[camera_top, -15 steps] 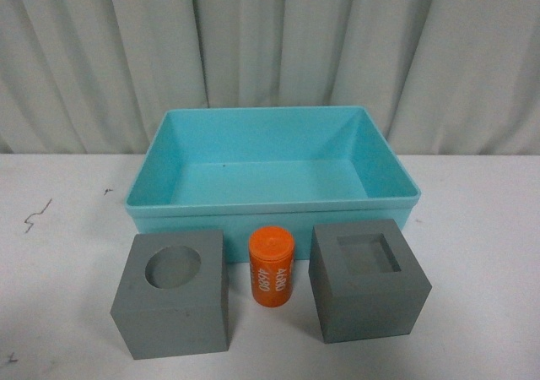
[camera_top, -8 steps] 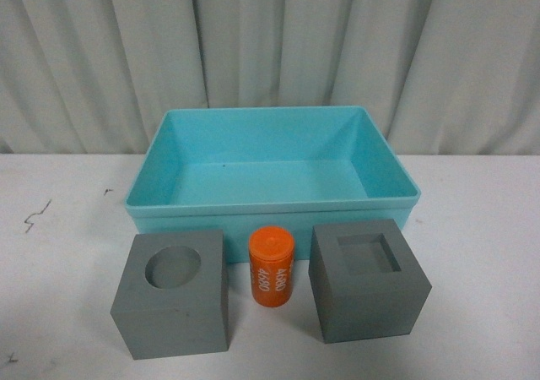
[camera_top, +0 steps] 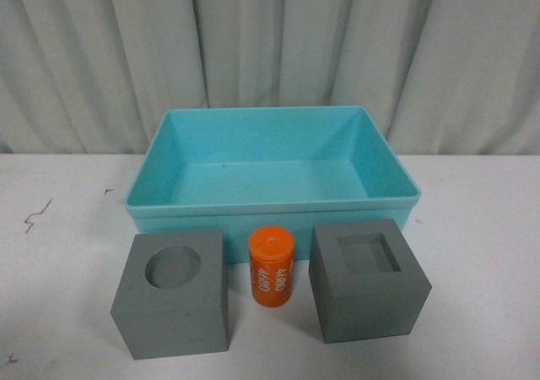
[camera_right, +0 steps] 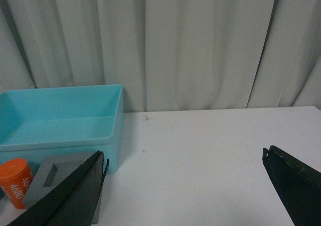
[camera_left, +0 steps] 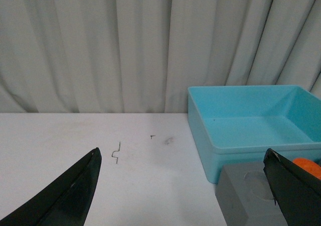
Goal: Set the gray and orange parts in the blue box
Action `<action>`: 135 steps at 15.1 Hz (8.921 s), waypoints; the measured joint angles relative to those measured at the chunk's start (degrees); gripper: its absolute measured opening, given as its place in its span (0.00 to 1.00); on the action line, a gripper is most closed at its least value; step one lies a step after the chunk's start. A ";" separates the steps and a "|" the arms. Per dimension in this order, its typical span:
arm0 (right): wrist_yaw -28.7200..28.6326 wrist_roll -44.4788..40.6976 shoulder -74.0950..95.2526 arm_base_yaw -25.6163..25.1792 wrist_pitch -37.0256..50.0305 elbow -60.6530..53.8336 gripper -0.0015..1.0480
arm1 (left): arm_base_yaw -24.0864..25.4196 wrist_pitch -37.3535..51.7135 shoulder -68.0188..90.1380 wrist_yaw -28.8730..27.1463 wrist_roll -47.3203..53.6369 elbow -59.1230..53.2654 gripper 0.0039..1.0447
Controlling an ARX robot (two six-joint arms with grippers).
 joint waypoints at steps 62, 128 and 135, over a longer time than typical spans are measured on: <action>-10.99 16.24 110.29 15.02 -0.17 54.66 0.52 | 0.00 0.00 0.02 0.00 0.00 0.00 0.94; -0.02 0.94 43.82 0.00 37.88 5.09 0.02 | 0.00 -0.02 0.00 0.00 0.00 0.00 0.94; 0.00 0.92 31.10 0.00 30.51 -0.02 0.02 | 0.00 0.00 0.00 0.02 0.00 0.00 0.94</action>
